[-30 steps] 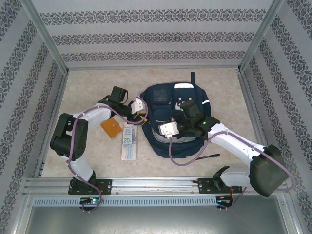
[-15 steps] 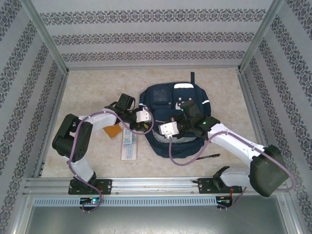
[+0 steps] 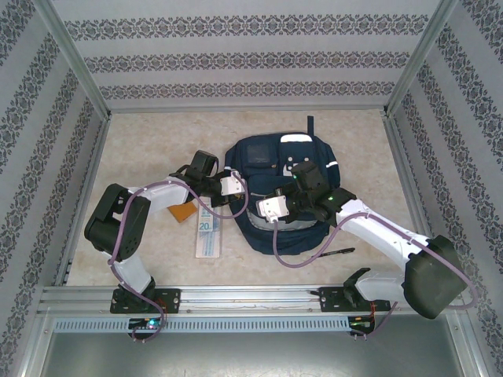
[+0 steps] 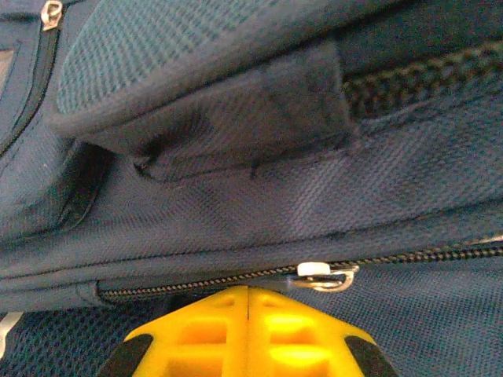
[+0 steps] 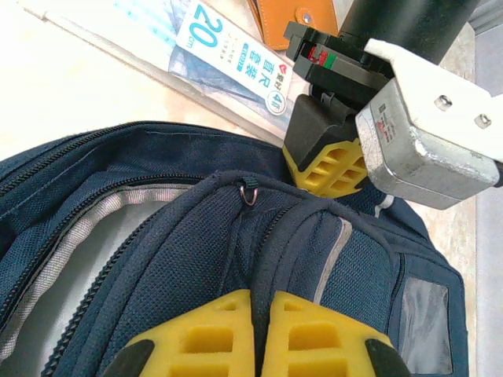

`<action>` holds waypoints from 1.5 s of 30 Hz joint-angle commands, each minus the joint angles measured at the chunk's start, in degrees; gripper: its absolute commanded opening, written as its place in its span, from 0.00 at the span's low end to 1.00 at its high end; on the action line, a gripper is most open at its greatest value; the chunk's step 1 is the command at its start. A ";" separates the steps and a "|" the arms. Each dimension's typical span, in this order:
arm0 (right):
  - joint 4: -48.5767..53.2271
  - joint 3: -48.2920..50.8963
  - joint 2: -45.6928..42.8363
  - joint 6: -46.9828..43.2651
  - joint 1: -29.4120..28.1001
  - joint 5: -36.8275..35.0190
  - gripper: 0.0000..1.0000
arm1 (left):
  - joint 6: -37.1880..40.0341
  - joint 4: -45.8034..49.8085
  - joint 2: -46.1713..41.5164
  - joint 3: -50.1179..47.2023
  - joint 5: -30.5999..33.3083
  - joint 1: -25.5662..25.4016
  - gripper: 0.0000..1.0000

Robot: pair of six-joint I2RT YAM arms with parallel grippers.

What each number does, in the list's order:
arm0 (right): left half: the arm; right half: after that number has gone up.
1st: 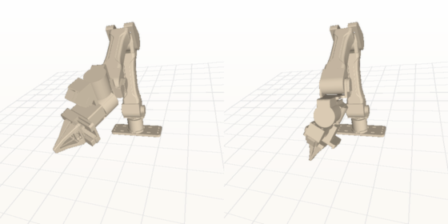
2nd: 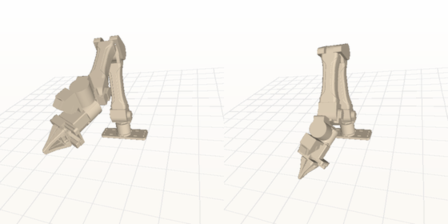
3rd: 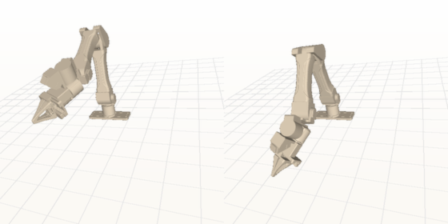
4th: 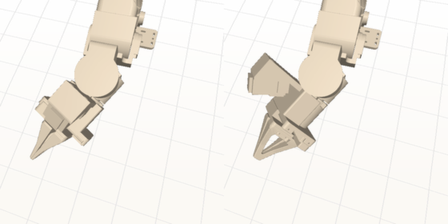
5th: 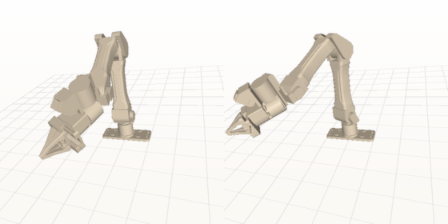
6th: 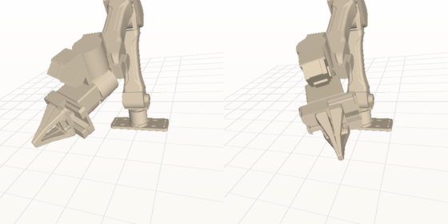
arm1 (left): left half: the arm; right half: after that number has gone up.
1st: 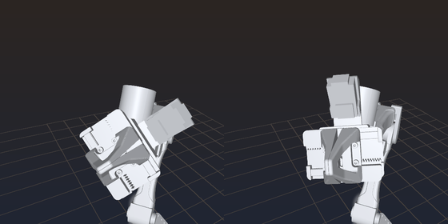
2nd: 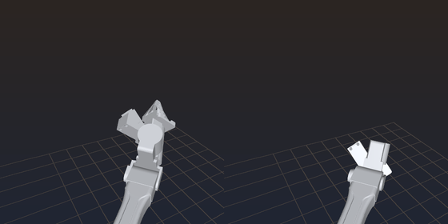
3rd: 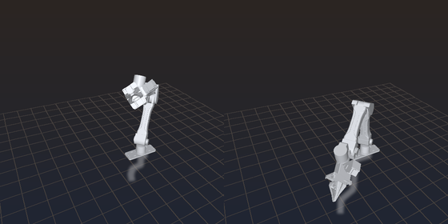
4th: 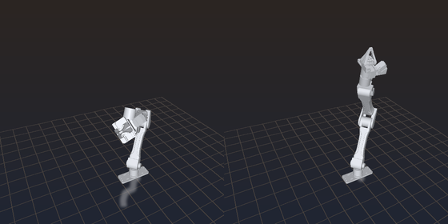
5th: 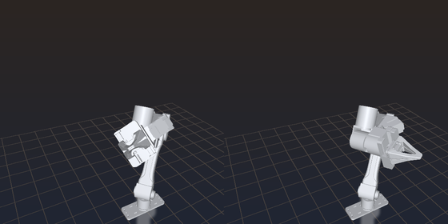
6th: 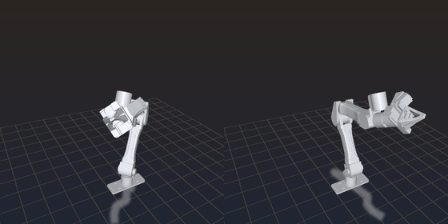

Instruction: Pack books, pencil case, and school supplies into a backpack

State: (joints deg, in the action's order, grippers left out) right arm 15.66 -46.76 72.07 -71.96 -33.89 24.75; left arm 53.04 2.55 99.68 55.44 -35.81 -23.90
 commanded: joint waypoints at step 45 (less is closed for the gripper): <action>-1.42 -0.58 -1.48 0.42 -0.46 1.18 0.00 | -13.34 -29.65 -1.23 -12.53 -0.41 -2.91 0.12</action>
State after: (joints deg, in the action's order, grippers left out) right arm 15.66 -46.68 72.01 -71.94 -33.89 24.49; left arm 41.87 -19.29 98.52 44.47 -36.97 -26.24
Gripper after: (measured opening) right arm 0.046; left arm 0.172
